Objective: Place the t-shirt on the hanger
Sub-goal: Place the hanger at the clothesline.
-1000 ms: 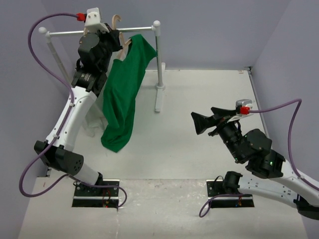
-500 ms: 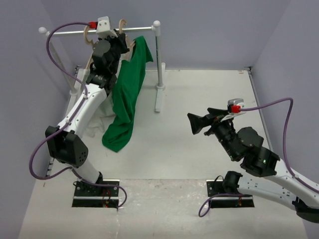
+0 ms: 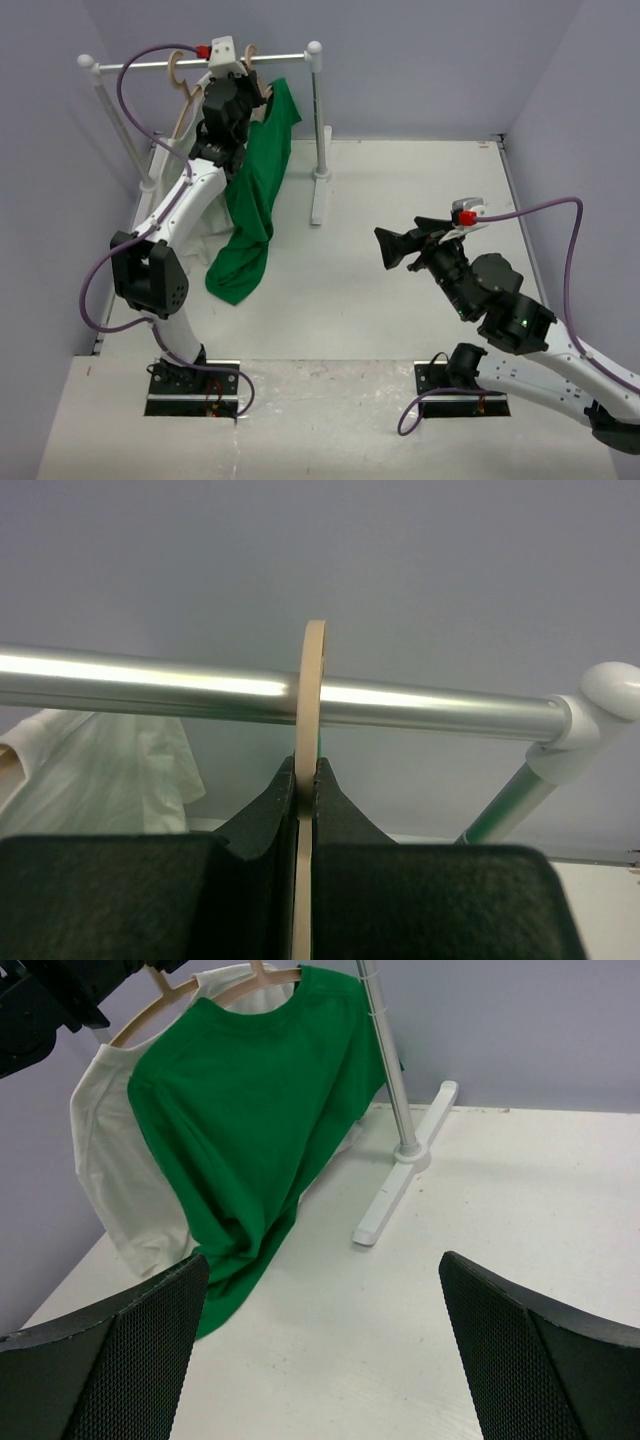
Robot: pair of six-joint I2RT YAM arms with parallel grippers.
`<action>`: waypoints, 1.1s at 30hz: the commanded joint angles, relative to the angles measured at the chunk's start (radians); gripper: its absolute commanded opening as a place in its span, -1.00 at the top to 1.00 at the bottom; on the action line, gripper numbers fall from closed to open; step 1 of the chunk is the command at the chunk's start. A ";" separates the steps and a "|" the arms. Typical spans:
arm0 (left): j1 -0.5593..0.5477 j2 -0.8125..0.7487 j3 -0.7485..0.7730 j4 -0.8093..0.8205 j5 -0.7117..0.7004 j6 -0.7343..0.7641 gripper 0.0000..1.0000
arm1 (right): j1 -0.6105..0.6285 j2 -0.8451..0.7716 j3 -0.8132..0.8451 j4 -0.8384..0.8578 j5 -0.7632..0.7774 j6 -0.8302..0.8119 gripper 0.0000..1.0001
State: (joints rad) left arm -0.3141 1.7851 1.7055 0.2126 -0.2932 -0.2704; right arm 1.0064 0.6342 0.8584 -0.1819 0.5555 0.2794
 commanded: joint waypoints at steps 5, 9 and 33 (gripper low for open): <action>0.006 -0.127 -0.167 0.120 -0.018 -0.050 1.00 | -0.014 0.005 -0.013 0.057 -0.034 0.003 -0.98; 0.006 -0.129 -0.196 0.104 -0.013 -0.056 1.00 | -0.017 0.015 -0.017 0.064 -0.048 0.009 -0.97; 0.006 -0.479 -0.162 -0.474 -0.055 -0.110 -1.00 | -0.323 0.148 0.018 -0.007 -0.253 0.078 -0.97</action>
State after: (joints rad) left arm -0.3141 1.4863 1.5249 -0.0627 -0.2863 -0.3579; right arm 0.7737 0.7400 0.8418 -0.1508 0.4019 0.3152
